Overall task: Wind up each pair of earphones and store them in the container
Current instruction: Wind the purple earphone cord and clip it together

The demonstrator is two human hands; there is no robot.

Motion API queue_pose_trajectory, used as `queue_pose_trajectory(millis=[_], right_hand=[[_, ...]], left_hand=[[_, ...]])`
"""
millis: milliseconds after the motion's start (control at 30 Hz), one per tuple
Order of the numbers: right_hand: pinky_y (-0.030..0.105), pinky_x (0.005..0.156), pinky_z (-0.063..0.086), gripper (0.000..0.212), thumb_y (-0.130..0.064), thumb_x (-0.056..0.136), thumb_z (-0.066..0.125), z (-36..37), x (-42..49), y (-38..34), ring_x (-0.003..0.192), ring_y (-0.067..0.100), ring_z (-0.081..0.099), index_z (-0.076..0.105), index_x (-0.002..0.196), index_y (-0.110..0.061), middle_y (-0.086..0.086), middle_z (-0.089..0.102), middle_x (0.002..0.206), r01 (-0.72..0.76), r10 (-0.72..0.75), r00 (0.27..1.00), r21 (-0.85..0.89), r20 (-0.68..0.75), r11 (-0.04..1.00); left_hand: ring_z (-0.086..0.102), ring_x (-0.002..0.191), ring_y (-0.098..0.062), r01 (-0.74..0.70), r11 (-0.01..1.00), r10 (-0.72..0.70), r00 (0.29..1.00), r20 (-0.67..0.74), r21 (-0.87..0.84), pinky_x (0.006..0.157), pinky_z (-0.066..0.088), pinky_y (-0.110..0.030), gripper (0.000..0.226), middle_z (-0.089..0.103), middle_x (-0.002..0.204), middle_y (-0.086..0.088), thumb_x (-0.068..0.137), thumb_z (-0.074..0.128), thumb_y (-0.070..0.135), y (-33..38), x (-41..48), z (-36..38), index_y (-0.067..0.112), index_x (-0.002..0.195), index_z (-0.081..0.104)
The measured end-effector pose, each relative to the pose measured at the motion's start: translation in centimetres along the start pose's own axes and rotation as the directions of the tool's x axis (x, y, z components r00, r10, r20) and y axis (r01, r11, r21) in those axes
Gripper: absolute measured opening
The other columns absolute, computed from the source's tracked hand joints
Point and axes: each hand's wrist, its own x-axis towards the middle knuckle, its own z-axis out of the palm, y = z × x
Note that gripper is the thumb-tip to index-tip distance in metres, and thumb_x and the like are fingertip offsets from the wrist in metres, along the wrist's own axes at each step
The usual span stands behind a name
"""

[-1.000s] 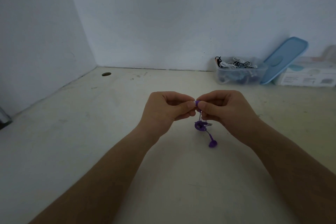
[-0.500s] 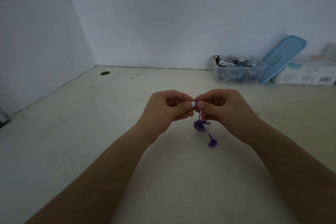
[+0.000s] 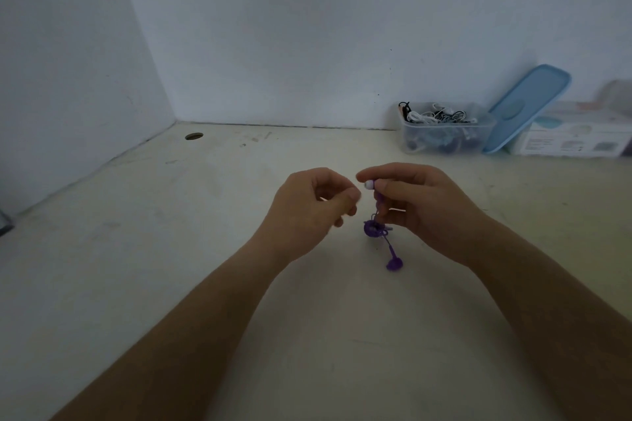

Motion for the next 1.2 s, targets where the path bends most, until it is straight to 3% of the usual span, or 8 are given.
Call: queue_pose_trajectory(millis=[200, 467, 567, 733, 900, 1033, 1133, 1200], right_hand=[[0.032, 0.07, 0.059, 0.014, -0.004, 0.092, 0.065, -0.4, 0.1, 0.3, 0.069, 0.022, 0.064, 0.072, 0.104, -0.004, 0.015, 0.066, 0.079, 0.01, -0.012, 0.998, -0.02, -0.068, 1.0], [0.034, 0.071, 0.06, 0.015, 0.0, 0.085, 0.072, -0.5, 0.3, 0.7, 0.072, 0.026, 0.071, 0.067, 0.099, 0.002, 0.017, 0.074, 0.084, -0.045, 0.046, 0.992, 0.01, -0.119, 0.999], [0.032, 0.068, 0.059, 0.013, 0.002, 0.084, 0.073, -0.5, 0.3, 0.6, 0.071, 0.026, 0.071, 0.067, 0.095, 0.001, 0.018, 0.073, 0.084, -0.077, 0.083, 0.989, 0.047, -0.126, 0.996], [0.033, 0.069, 0.061, 0.014, 0.006, 0.083, 0.071, -0.8, 0.1, 0.4, 0.074, 0.029, 0.072, 0.066, 0.095, 0.002, 0.025, 0.073, 0.091, -0.113, 0.121, 0.982, 0.063, -0.145, 0.992], [0.029, 0.065, 0.061, 0.014, 0.006, 0.084, 0.07, -1.1, 0.2, 0.4, 0.07, 0.025, 0.073, 0.065, 0.097, 0.004, 0.021, 0.072, 0.087, -0.137, 0.153, 0.975, 0.103, -0.163, 0.985], [0.03, 0.065, 0.062, 0.013, 0.008, 0.084, 0.068, -1.1, 0.3, 0.4, 0.069, 0.024, 0.072, 0.065, 0.095, 0.002, 0.017, 0.073, 0.081, -0.184, 0.203, 0.965, 0.126, -0.163, 0.975], [0.028, 0.063, 0.06, 0.015, 0.005, 0.082, 0.073, -1.2, 0.3, 0.5, 0.067, 0.02, 0.07, 0.066, 0.092, -0.003, 0.015, 0.072, 0.081, -0.186, 0.176, 0.959, -0.022, -0.223, 0.982], [0.028, 0.059, 0.058, 0.015, -0.001, 0.079, 0.078, -1.2, 0.4, 0.5, 0.062, 0.016, 0.068, 0.068, 0.087, -0.008, 0.012, 0.074, 0.081, -0.181, 0.134, 0.957, -0.171, -0.258, 0.968]], left_hand=[[0.054, 0.062, -0.001, -0.113, 0.923, 0.028, 0.973, 0.227, 0.368, 0.058, 0.043, -0.022, 0.035, 0.066, 0.078, 0.014, 0.065, 0.082, 0.057, 0.6, -1.1, 1.1, 0.029, 0.071, 0.062], [0.058, 0.07, -0.004, -0.092, 0.834, -0.008, 0.984, 0.178, 0.544, 0.063, 0.048, -0.027, 0.047, 0.066, 0.083, 0.014, 0.064, 0.077, 0.066, 1.0, -1.5, 2.7, 0.025, 0.073, 0.055], [0.056, 0.073, -0.006, -0.098, 0.813, 0.02, 0.99, 0.14, 0.574, 0.062, 0.045, -0.028, 0.043, 0.061, 0.077, 0.013, 0.067, 0.075, 0.061, 0.7, -1.4, 3.3, 0.028, 0.071, 0.047], [0.06, 0.081, -0.012, -0.117, 0.833, 0.062, 0.991, 0.119, 0.541, 0.065, 0.044, -0.026, 0.032, 0.066, 0.087, 0.01, 0.078, 0.072, 0.045, -0.2, -1.3, 3.2, 0.031, 0.075, 0.044], [0.06, 0.075, -0.007, -0.047, 0.866, 0.005, 0.996, 0.085, 0.497, 0.065, 0.049, -0.03, 0.046, 0.065, 0.081, 0.013, 0.065, 0.071, 0.067, -0.1, -1.1, 3.5, 0.032, 0.081, 0.046], [0.06, 0.082, -0.014, -0.058, 0.851, 0.037, 0.998, 0.052, 0.522, 0.066, 0.045, -0.03, 0.03, 0.064, 0.087, 0.01, 0.078, 0.069, 0.046, -0.2, -1.0, 4.0, 0.032, 0.081, 0.043], [0.058, 0.079, -0.013, -0.053, 0.852, 0.018, 0.997, 0.071, 0.521, 0.062, 0.04, -0.026, 0.028, 0.063, 0.086, 0.011, 0.081, 0.07, 0.038, -0.4, -0.9, 3.5, 0.032, 0.08, 0.042], [0.057, 0.075, -0.009, -0.043, 0.849, 0.003, 0.997, 0.077, 0.527, 0.061, 0.042, -0.026, 0.034, 0.062, 0.081, 0.012, 0.078, 0.072, 0.048, -0.2, -0.8, 3.3, 0.032, 0.078, 0.041]])
